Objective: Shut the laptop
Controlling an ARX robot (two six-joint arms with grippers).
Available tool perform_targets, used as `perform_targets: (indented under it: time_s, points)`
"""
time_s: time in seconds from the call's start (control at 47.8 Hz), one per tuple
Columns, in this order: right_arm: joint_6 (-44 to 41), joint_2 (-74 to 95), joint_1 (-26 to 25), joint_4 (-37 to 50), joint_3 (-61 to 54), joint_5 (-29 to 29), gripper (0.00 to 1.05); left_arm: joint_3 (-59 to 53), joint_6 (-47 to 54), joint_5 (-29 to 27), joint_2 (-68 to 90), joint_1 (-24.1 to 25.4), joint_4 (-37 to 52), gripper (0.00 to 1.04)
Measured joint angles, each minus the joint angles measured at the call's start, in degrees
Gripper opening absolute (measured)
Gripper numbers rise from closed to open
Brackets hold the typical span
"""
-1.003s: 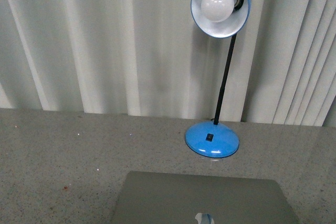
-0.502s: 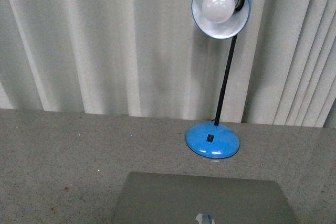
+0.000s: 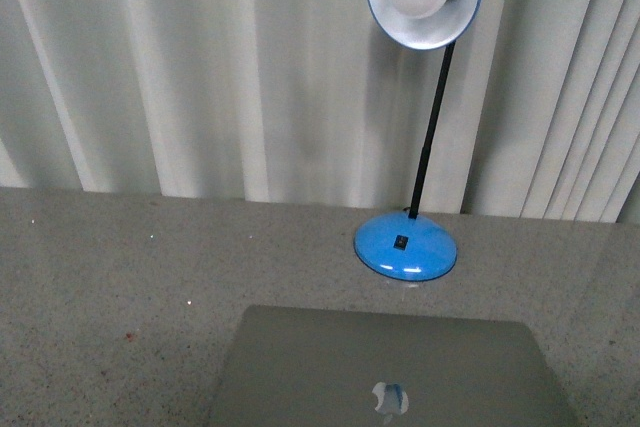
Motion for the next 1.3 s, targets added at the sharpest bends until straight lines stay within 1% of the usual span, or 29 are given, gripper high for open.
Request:
perform_targets:
  time_s: [0.042,0.084,0.105,0.125,0.146,0.188,1.296]
  points:
    - [0.00,0.00,0.00,0.00,0.00,0.00,0.82,0.00,0.00,0.00,0.00,0.00,0.00,0.87]
    - [0.00,0.00,0.00,0.00,0.00,0.00,0.92,0.00,0.00,0.00,0.00,0.00,0.00,0.97]
    - [0.00,0.00,0.00,0.00,0.00,0.00,0.97,0.00,0.04,0.00,0.00,0.00,0.00,1.00]
    - [0.02,0.00,0.00,0.00,0.00,0.00,0.99,0.00,0.02,0.00,0.00,0.00,0.00,0.99]
    - [0.04,0.00,0.00,0.00,0.00,0.00,0.99,0.00,0.00,0.00,0.00,0.00,0.00,0.97]
    - [0.02,0.00,0.00,0.00,0.00,0.00,0.97,0.00,0.02,0.00,0.00,0.00,0.00,0.98]
    - [0.02,0.00,0.00,0.00,0.00,0.00,0.97,0.00,0.02,0.00,0.00,0.00,0.00,0.98]
